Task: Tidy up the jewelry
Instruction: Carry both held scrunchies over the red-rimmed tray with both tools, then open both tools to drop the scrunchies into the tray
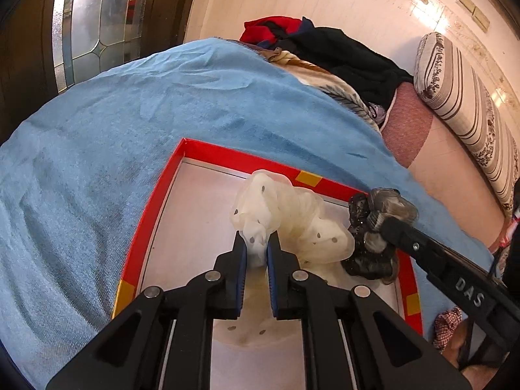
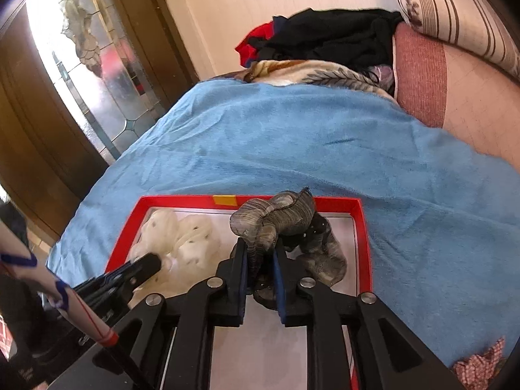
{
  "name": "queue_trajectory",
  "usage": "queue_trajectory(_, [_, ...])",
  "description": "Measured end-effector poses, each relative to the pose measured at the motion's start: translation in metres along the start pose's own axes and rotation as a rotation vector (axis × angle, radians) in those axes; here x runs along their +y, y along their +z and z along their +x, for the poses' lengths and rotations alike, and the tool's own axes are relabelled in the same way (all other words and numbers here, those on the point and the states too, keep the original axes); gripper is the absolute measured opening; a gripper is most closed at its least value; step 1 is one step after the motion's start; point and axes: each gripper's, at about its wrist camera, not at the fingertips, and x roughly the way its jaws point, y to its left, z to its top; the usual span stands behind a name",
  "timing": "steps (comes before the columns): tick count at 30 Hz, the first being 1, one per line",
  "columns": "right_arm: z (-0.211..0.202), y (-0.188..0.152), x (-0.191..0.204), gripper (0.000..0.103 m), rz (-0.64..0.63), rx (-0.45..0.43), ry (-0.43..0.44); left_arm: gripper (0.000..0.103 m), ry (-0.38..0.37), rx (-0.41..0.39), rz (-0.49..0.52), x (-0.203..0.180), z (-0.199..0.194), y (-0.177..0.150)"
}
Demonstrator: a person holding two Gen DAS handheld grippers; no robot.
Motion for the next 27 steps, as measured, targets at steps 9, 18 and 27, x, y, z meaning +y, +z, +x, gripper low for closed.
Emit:
queue_trajectory(9, [-0.013, -0.011, -0.007, 0.073, 0.024, -0.071, 0.034, 0.047, 0.033, -0.018, 0.002, -0.002, -0.007, 0.000])
queue_trajectory(18, [-0.022, -0.044, -0.004, 0.075, 0.070, -0.048, 0.048, 0.048, 0.037, 0.053, 0.000, 0.002, -0.014, -0.008])
queue_trajectory(27, [-0.064, -0.093, -0.015, 0.075, 0.157, -0.021, 0.069, 0.048, 0.075, 0.094, 0.111, -0.012, -0.048, -0.049])
